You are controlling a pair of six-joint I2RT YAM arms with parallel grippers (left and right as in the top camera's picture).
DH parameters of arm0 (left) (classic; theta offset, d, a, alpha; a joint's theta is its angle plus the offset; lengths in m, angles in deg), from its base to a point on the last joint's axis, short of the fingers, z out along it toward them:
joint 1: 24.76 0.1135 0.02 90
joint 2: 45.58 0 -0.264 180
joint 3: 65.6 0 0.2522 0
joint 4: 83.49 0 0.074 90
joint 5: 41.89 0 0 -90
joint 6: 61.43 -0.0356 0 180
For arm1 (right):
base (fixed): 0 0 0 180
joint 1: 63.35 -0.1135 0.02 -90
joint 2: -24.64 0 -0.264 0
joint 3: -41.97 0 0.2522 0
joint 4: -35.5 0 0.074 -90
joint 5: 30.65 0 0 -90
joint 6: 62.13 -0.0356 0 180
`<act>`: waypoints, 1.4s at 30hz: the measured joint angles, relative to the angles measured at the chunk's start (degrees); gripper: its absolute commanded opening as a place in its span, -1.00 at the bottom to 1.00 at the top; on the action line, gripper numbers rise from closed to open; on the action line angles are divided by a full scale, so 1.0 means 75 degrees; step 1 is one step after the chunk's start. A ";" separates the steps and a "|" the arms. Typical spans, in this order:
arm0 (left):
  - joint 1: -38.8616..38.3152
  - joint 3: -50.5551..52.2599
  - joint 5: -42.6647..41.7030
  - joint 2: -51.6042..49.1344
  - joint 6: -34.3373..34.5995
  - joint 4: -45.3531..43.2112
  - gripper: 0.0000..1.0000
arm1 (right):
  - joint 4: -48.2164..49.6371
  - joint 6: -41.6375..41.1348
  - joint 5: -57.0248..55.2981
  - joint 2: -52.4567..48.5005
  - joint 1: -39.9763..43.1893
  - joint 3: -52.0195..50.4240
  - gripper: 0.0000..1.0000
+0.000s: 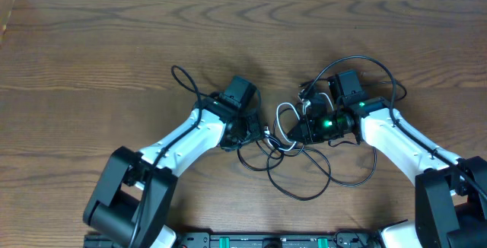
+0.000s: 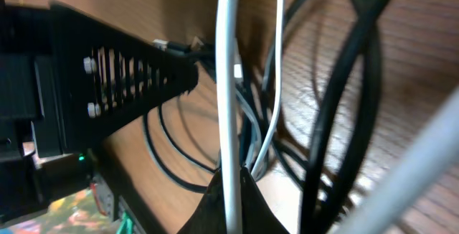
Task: Untangle cables
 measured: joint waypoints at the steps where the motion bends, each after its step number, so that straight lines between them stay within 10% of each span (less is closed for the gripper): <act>1: -0.0012 0.0000 -0.0023 -0.0061 -0.0035 0.0093 -0.09 | -0.0006 0.0006 -0.0102 0.0000 0.0000 0.0000 -0.98; 26: -0.0050 0.0472 0.0245 -0.0140 -0.0105 -0.0248 -0.85 | 0.0006 0.0041 -0.0490 0.0000 -0.0090 -0.0597 -0.98; 42: -0.0041 0.0484 -0.1690 0.0968 -0.2795 -0.1638 -0.85 | 0.0536 0.1338 0.2209 0.0000 -0.0262 -0.0656 -0.98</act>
